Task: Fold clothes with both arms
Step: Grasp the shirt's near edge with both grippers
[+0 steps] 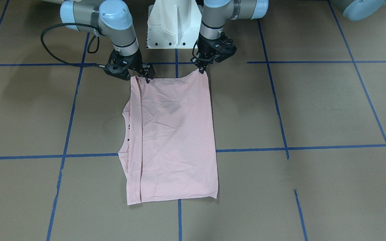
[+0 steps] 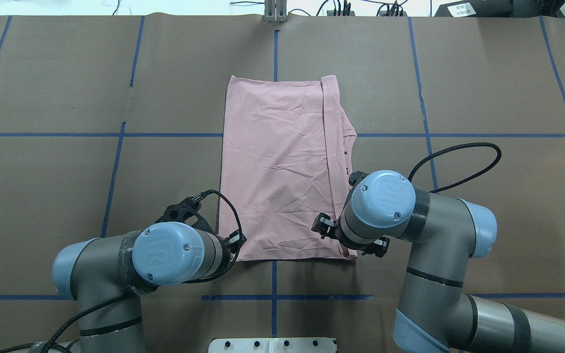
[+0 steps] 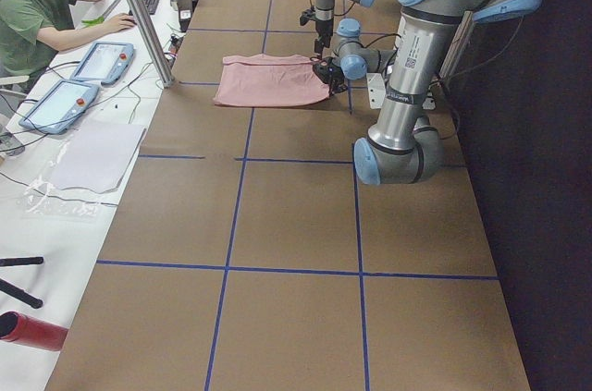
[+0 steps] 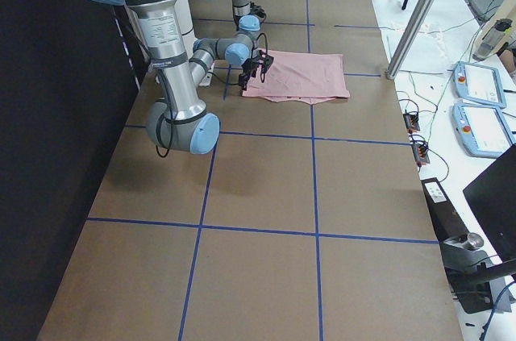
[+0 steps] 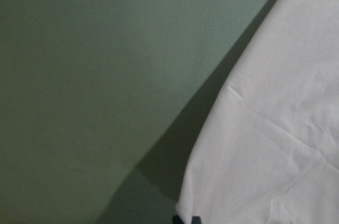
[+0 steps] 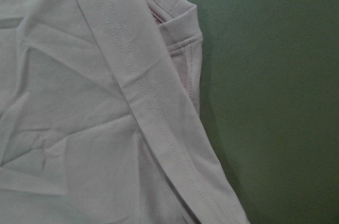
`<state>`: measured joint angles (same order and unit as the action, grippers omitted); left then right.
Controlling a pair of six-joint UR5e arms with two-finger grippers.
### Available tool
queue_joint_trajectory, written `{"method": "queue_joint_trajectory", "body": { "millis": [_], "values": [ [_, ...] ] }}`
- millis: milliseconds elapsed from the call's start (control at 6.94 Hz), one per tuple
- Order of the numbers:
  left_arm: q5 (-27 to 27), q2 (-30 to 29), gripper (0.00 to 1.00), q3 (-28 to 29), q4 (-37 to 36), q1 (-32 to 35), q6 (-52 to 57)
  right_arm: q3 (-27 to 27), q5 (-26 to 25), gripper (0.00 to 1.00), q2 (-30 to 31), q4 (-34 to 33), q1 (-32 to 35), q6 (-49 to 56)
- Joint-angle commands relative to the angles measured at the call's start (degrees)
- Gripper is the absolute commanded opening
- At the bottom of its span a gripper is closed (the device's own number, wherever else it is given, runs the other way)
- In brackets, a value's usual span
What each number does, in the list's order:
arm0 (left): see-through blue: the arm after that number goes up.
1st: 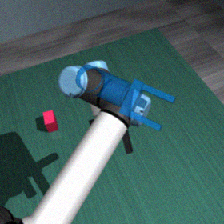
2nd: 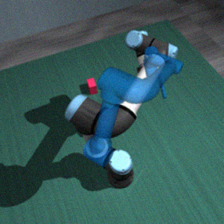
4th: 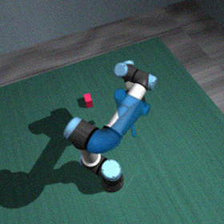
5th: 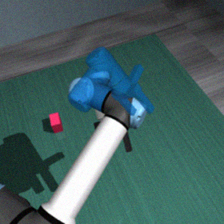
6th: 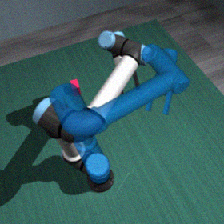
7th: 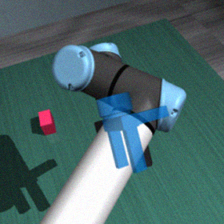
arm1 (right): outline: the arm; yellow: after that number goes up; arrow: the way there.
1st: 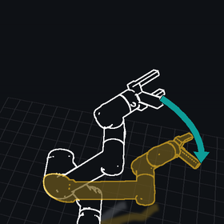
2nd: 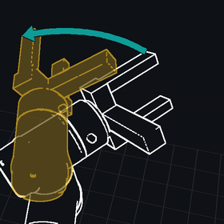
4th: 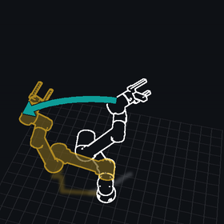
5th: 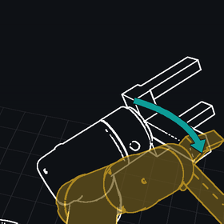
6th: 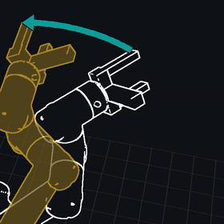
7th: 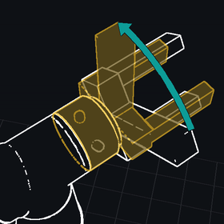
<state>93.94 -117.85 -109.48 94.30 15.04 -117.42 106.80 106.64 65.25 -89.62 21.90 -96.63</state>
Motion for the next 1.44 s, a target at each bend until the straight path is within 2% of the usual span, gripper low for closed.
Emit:
{"method": "queue_joint_trajectory", "body": {
  "millis": [0, 1009, 1153, 1297],
  "values": [
    [0.0, 0.0, 0.00, -0.1, 0.0, 0.0, 0.0, -2.4, -0.1, 1.00, -0.3, 0.1, -0.7, 0.3],
    [0.0, 0.0, 0.00, -0.8, -0.1, 0.0, 0.0, -4.8, 0.0, 1.00, -0.6, 0.1, -1.1, 0.7],
    [-0.1, 0.1, 0.00, -0.8, -0.1, 0.0, 0.0, -4.8, 0.0, 0.87, -0.7, 0.1, -1.1, 0.6],
    [-0.1, 0.1, 0.00, -0.8, -0.1, 0.0, 0.0, -4.8, 0.0, 0.63, -0.7, 0.1, -1.1, 0.6]
  ]
}}
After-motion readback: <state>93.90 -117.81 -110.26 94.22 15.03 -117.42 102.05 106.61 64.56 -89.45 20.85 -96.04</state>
